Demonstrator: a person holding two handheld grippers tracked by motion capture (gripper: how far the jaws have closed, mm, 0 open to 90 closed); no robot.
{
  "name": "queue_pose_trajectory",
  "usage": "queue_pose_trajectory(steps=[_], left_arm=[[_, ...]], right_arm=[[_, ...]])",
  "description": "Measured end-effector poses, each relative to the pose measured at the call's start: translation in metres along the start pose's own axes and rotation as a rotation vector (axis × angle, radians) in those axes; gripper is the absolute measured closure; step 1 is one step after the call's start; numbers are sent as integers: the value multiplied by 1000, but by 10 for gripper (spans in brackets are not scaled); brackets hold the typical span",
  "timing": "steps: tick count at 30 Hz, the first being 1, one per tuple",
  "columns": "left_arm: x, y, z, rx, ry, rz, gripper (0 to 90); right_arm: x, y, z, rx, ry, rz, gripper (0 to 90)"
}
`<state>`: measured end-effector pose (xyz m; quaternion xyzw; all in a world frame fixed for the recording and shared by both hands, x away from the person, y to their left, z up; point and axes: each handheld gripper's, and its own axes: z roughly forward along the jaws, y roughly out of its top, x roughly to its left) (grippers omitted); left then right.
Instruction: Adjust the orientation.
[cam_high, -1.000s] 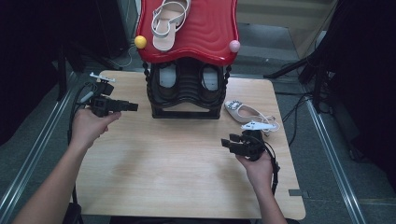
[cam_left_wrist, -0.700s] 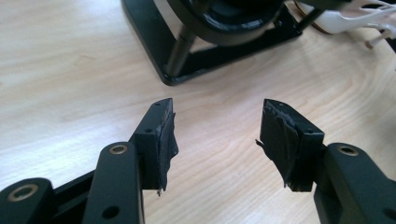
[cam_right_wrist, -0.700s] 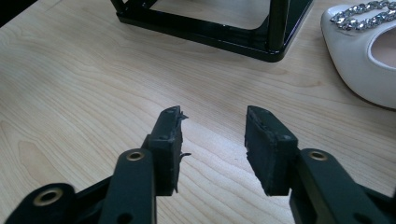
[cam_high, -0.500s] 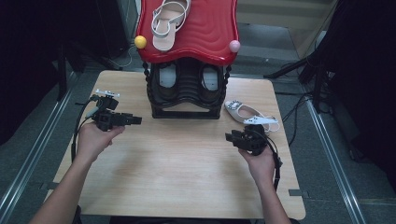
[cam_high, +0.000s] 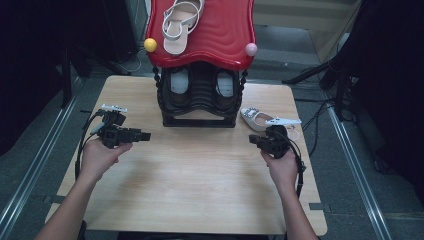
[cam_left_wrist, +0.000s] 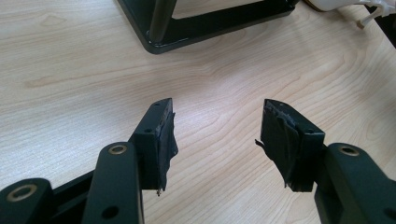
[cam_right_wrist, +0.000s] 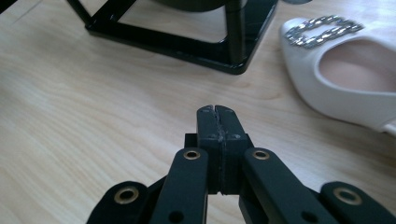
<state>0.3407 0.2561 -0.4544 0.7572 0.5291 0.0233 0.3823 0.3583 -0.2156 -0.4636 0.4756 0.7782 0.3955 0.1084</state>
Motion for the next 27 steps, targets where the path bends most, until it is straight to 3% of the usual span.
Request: queue_pose_trajectory(steps=[9,16,20,27], left_arm=[[-2,-2,3,14,2,20,451],[-2,-3,4,11,-3,25,452],[-2,-3,4,12,-5,26,453],[-2,-4,6,17,-3,33,453]], right_arm=[[-28,14,-2,-11,-16,48,900],[-51,28,-7,-27,-63,42,900],[-71,35,-11,-43,-69,83,900],[-89,39,-11,-30,-97,105,900]])
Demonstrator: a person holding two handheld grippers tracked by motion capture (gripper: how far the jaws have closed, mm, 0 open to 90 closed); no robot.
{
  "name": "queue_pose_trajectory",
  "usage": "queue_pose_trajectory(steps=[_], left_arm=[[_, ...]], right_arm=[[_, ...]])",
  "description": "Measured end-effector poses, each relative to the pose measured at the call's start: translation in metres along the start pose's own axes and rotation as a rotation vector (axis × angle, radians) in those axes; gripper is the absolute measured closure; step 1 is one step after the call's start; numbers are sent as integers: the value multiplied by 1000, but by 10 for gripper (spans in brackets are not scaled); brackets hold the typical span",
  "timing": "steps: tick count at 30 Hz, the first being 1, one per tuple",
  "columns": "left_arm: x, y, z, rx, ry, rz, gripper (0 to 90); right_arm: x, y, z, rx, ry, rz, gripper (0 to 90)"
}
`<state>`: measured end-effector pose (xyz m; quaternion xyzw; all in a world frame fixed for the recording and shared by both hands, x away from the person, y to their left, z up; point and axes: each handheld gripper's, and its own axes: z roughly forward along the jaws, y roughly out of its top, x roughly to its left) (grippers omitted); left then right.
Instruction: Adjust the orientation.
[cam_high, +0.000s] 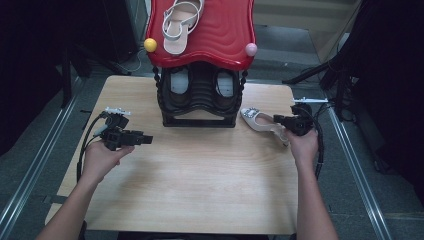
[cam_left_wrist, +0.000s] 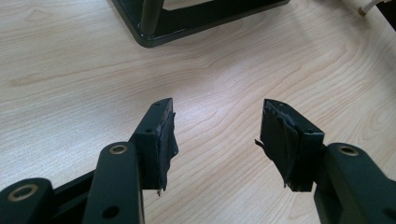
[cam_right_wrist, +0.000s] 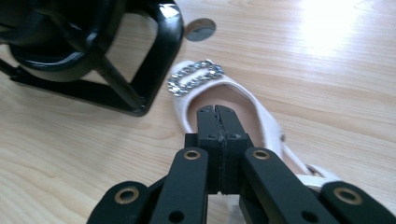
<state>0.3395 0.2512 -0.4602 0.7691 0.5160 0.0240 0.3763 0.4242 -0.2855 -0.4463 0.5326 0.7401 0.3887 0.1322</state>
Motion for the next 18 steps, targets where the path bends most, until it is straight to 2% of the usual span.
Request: queue_pose_trajectory(steps=[3,5,8,12,14,16,18], left_arm=[[1,0,1,1,7,-2,453],[1,-1,1,3,7,-6,455],[1,-1,2,4,9,-1,455],[1,-1,3,10,12,4,456],[1,-1,3,12,11,5,456],[1,-1,3,9,12,4,456],[1,-1,3,8,11,5,457]], right_arm=[[-9,-3,4,6,-9,8,900],[-13,-5,7,4,-18,-4,900],[-18,-12,13,1,-69,-32,900],[-18,-15,19,26,-46,-29,900],[-16,-15,21,40,-60,-39,900],[-14,-16,25,76,-64,-48,900],[-13,-17,28,101,-50,-34,900]])
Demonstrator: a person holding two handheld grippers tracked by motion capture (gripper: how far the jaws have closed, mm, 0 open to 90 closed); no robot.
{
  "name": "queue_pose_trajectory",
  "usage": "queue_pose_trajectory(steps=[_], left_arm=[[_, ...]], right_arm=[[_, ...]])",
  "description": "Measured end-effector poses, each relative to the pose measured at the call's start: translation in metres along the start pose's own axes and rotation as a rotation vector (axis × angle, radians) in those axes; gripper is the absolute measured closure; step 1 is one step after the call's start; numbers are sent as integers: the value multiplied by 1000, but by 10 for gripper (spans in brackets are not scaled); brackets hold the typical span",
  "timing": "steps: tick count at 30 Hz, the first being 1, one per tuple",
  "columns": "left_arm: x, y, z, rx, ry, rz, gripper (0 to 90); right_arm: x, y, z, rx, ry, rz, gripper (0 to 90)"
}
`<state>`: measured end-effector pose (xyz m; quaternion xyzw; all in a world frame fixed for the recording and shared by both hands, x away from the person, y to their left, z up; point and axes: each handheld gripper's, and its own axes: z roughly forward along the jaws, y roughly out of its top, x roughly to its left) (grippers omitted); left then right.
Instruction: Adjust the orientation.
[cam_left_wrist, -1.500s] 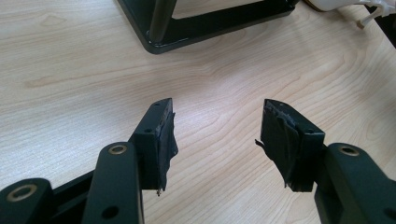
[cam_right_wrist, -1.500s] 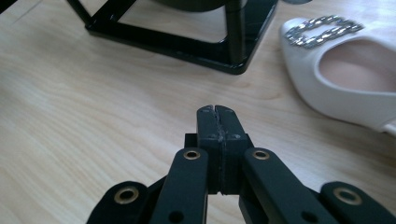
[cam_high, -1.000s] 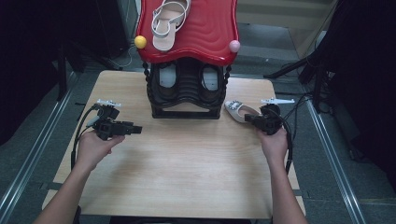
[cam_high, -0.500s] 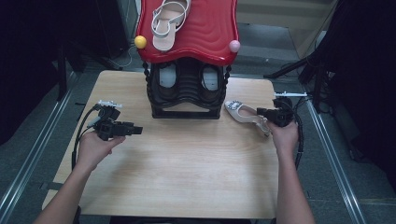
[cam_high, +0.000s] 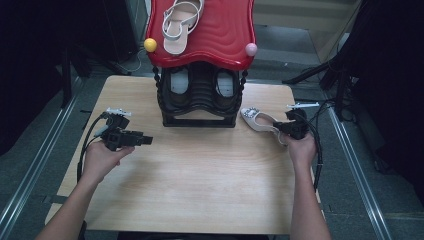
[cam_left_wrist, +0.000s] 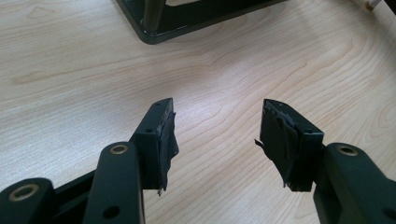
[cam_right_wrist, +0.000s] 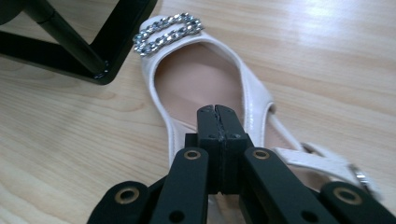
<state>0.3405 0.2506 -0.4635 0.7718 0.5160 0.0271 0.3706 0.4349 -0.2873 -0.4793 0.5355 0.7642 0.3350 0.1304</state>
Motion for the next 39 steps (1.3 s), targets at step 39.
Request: queue_pose_trajectory(steps=[39], left_arm=[[-1,0,2,8,-7,8,456]], right_arm=[[34,9,-19,-49,80,63,809]])
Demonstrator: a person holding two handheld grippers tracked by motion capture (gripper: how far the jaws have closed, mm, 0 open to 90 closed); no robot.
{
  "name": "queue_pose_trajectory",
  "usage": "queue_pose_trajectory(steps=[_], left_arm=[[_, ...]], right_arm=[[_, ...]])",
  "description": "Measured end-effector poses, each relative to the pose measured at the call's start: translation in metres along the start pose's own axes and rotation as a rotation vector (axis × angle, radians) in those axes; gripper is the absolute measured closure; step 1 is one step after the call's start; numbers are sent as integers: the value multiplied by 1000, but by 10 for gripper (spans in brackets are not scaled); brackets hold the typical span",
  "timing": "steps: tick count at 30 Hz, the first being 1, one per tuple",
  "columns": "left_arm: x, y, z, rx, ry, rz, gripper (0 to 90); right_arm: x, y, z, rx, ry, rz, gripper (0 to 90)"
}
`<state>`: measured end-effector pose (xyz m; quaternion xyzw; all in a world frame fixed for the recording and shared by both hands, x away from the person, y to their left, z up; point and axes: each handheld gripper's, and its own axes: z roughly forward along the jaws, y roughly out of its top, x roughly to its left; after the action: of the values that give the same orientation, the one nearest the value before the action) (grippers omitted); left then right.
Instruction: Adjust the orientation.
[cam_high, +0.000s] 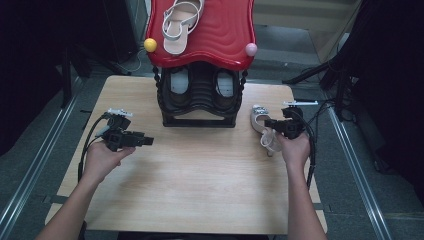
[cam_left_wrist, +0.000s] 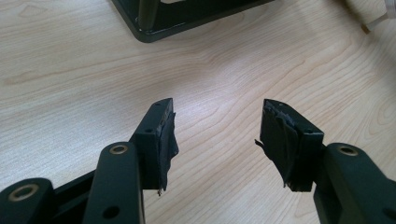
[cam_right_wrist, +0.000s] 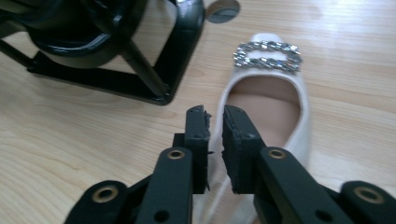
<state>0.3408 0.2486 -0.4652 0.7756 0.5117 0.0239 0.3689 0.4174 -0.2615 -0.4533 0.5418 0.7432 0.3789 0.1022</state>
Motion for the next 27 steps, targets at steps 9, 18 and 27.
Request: queue_pose_trajectory(steps=[9,18,27], left_arm=[[0,-1,1,7,1,4,456],[0,-3,0,10,4,4,456],[2,-7,-2,7,10,-7,456]], right_arm=[[3,-1,24,70,-13,-11,772],[1,-4,42,105,-39,-13,777],[4,-4,53,152,-96,-17,816]])
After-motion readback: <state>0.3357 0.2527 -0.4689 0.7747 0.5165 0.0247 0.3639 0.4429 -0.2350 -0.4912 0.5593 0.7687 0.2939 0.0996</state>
